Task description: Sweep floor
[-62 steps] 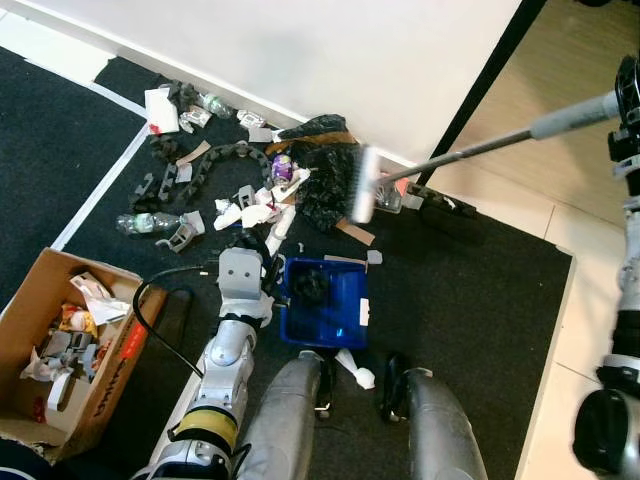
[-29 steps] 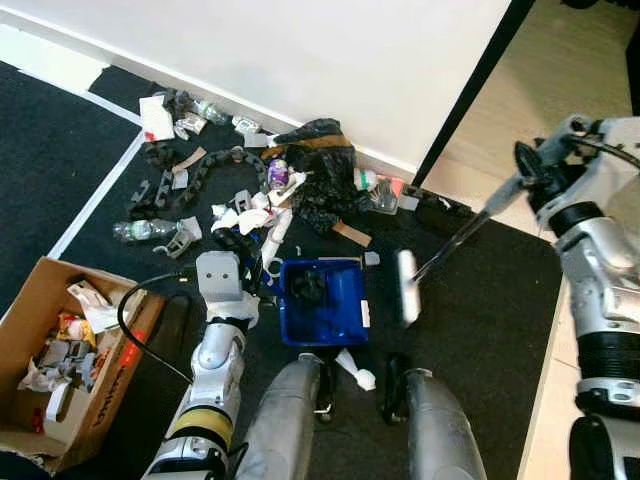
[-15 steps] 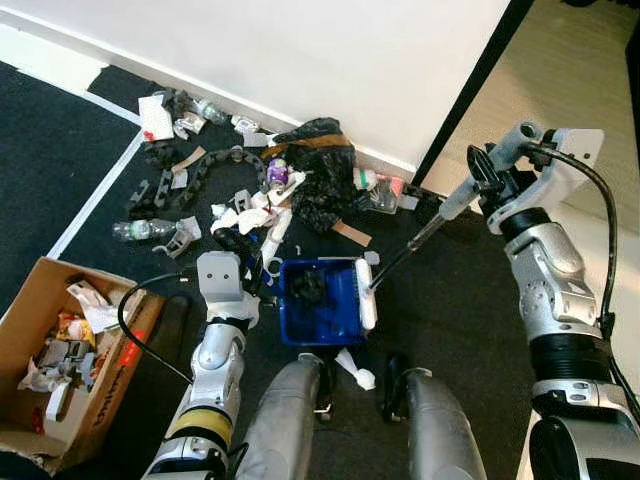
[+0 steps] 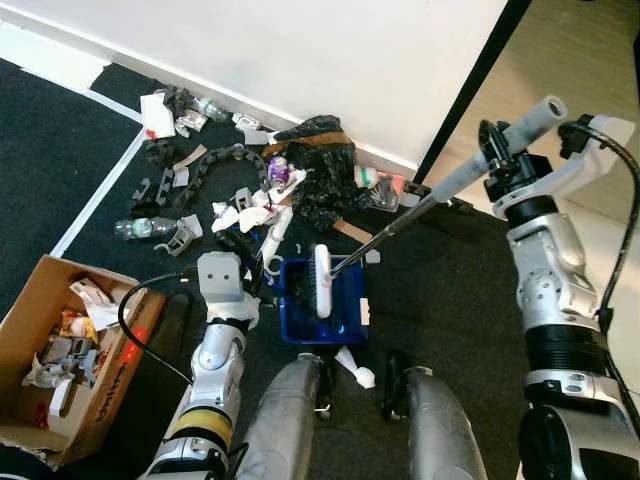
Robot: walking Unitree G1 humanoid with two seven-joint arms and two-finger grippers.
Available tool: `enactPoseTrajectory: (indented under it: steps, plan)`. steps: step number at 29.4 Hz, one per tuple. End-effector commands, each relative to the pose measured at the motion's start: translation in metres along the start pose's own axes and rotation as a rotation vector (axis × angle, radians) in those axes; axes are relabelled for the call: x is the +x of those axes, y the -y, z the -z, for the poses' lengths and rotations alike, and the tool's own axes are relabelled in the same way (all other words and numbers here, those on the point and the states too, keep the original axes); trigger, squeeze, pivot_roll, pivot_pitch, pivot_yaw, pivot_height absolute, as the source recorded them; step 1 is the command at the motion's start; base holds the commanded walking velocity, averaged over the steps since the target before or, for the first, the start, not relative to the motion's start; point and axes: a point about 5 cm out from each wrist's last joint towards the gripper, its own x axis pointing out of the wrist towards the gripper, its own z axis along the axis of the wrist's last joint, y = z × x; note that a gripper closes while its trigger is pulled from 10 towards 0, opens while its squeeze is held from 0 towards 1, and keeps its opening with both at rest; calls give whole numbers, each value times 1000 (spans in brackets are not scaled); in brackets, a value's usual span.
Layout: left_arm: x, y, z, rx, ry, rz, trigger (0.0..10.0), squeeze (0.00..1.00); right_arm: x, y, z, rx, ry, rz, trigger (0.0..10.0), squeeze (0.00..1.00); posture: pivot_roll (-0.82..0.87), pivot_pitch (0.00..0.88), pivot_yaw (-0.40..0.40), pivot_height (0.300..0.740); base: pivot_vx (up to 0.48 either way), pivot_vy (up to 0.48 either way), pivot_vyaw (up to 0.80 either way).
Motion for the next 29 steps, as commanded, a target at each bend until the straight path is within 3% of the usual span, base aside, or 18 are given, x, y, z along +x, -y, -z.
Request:
enactPoseTrajectory:
  steps: [1,10,12,15,16,17,19,29]
  plan:
    - [-24,19,47,-92,-226,46,10000,0,0,6,-17,-98,32,-4,10000,0,74,310,-83,740,0,0,0]
    - [-24,21,48,-94,-231,52,10000,0,-1,24,-42,-287,8,21,10000,0,65,315,-80,740,0,0,0]
    - [-24,21,48,-94,-231,54,10000,0,-3,29,-38,-319,-48,27,10000,0,66,316,-78,740,0,0,0]
    - [-24,21,48,-93,-230,56,10000,0,-12,39,-14,-390,-230,32,10000,0,68,321,-77,740,0,0,0]
    - [-24,21,48,-93,-230,56,10000,0,-12,39,-14,-390,-230,32,10000,0,68,321,-77,740,0,0,0]
    - [-24,21,47,-92,-227,56,10000,0,-21,46,4,-401,-318,50,10000,0,68,321,-77,740,0,0,0]
    - [-24,20,47,-91,-224,56,10000,0,-28,49,17,-380,-354,64,10000,0,70,326,-75,740,0,0,0]
    - [-24,20,46,-88,-219,60,10000,0,-39,40,48,-286,-332,88,10000,0,79,335,-66,740,0,0,0]
